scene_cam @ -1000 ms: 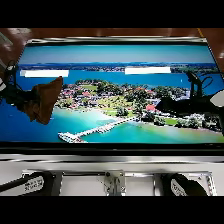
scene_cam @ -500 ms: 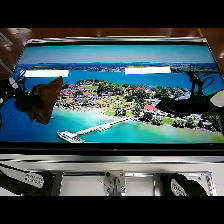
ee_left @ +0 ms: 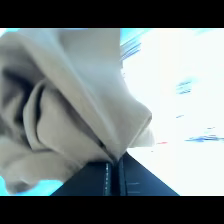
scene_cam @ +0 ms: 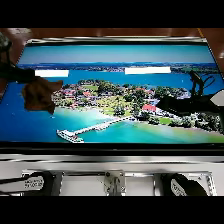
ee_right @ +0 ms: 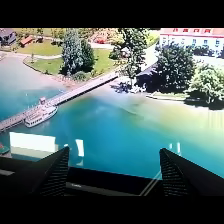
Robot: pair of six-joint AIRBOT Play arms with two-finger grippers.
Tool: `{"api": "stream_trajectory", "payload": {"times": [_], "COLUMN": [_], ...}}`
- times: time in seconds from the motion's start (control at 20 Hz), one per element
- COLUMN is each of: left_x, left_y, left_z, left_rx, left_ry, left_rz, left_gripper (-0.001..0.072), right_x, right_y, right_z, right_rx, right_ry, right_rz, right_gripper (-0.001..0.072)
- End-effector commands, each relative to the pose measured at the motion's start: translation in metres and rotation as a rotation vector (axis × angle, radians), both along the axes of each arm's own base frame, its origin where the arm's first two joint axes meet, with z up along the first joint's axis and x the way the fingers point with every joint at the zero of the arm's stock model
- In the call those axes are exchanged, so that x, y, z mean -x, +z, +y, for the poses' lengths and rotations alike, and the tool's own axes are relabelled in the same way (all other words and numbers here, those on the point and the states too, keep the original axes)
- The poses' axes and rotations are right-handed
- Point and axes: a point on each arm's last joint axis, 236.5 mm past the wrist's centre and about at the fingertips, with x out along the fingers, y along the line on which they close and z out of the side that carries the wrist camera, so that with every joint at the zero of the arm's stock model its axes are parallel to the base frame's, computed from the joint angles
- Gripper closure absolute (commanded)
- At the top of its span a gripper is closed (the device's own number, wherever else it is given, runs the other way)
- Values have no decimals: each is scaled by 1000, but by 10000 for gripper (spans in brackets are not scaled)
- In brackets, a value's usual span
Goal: Fold the shirts.
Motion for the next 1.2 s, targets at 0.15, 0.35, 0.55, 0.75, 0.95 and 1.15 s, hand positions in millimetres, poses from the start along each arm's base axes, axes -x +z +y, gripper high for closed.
{"api": "stream_trajectory", "payload": {"times": [0.15, 0.35, 0.55, 0.75, 0.95, 1.15], "left_x": [125, 164, 166, 186, 238, 252], "left_y": [220, 232, 152, 31, -80, -146], "left_z": [-136, -199, -276, -367, -449, -463], "left_rx": [119, 239, 268, 300, 344, 332], "left_ry": [-283, -422, -585, -699, -787, -753], "left_rz": [-526, -526, -310, -29, 241, 427], "left_gripper": [674, 674, 674, 674, 673, 5], "right_x": [12, 21, 52, 62, 64, 65], "right_y": [74, 125, 106, 76, 16, -32], "right_z": [-22, -27, -34, -37, -36, -37], "right_rx": [160, 210, 249, 244, 219, 209], "right_ry": [65, 51, 86, 81, 59, 26], "right_rz": [-93, -222, -82, 17, 104, 140], "right_gripper": [25, 25, 25, 24, 25, 25]}}
